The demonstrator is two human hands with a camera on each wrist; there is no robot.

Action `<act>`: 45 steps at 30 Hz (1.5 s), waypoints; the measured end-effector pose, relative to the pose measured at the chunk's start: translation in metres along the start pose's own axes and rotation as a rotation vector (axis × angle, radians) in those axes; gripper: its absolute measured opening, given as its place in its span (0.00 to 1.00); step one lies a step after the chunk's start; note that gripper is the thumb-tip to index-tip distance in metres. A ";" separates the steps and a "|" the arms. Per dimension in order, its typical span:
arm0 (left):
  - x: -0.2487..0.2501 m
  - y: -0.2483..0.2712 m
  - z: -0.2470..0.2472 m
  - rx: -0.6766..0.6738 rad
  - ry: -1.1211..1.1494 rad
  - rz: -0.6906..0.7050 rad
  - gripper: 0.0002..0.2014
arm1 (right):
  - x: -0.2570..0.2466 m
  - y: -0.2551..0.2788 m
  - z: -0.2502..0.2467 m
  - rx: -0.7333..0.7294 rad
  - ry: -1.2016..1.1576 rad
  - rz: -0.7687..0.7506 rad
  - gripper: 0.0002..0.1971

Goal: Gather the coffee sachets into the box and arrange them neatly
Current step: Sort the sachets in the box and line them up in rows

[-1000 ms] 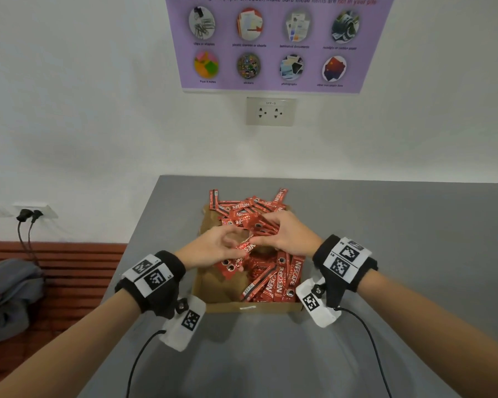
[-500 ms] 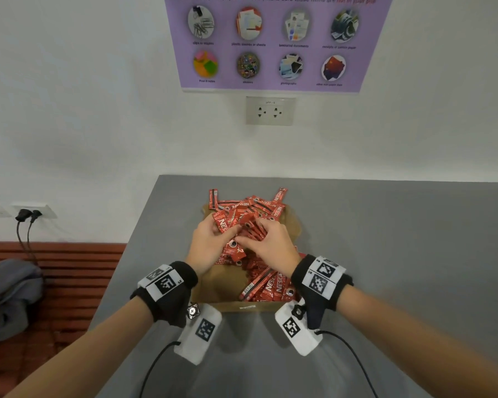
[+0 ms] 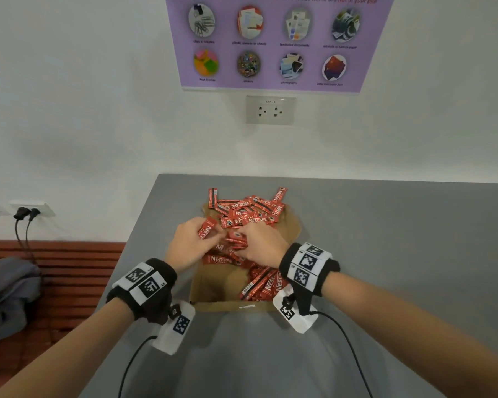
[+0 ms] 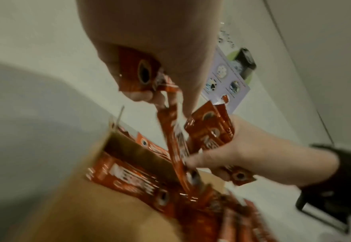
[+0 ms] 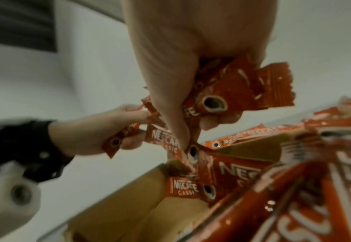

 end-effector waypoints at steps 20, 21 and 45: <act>-0.027 -0.006 0.020 -0.094 -0.781 -0.001 0.15 | 0.000 -0.020 0.019 -0.150 0.328 -0.102 0.11; -0.027 -0.007 0.022 -0.086 -0.786 0.014 0.16 | 0.001 -0.020 0.019 -0.156 0.331 -0.100 0.12; 0.016 -0.006 0.006 0.171 0.060 0.197 0.17 | 0.003 0.002 -0.007 0.254 -0.337 -0.144 0.13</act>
Point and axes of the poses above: each hand's wrist, its own y-axis away from the middle knuckle, its own z-axis out of the palm, x = y × z, the point moved 3 cm from there along -y, towards the middle knuckle, and after that the axes turned 10 degrees about -z, right-handed, at the moved point
